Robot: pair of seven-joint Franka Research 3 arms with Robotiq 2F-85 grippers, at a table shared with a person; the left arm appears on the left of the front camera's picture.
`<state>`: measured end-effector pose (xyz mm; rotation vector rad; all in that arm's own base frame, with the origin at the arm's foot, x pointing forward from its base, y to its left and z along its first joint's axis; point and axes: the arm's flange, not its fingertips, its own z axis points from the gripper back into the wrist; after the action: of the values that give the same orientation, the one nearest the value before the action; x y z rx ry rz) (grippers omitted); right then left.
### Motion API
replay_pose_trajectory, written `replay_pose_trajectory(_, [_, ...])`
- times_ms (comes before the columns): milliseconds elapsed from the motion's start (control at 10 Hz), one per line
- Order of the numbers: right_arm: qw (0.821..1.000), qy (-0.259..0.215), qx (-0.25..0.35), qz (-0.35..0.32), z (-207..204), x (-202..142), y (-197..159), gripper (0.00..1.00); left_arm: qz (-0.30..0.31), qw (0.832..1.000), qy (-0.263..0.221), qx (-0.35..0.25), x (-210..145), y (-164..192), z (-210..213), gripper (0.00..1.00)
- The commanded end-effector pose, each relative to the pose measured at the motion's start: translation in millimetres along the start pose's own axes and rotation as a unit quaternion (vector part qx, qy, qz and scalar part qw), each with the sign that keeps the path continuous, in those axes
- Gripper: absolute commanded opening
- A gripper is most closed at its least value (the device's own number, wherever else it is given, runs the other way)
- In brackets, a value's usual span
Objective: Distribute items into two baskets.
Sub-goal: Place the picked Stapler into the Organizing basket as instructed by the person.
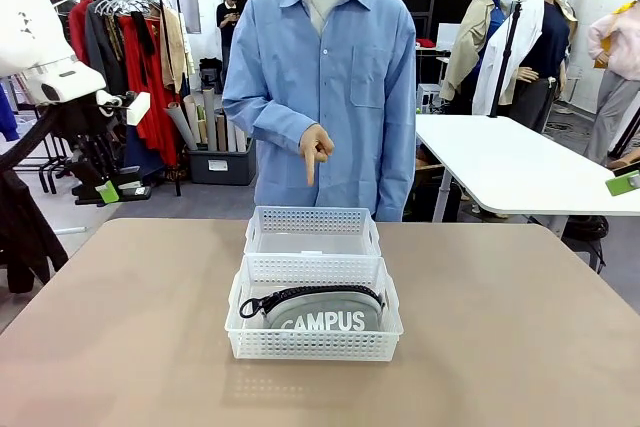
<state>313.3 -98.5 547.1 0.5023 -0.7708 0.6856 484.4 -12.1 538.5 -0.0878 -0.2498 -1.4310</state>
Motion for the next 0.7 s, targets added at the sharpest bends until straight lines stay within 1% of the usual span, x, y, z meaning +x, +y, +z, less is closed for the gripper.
replay_pose_trajectory(0, [1.0,-0.009,0.005,0.004,0.5,0.8,-0.4,1.0,-0.001,1.0,0.005,0.0,-2.1,2.9,4.6,0.03])
replay_pose_trajectory(600, [1.0,-0.009,0.005,0.004,0.5,0.8,-0.4,1.0,-0.001,1.0,0.005,0.0,-2.1,2.9,4.6,0.03])
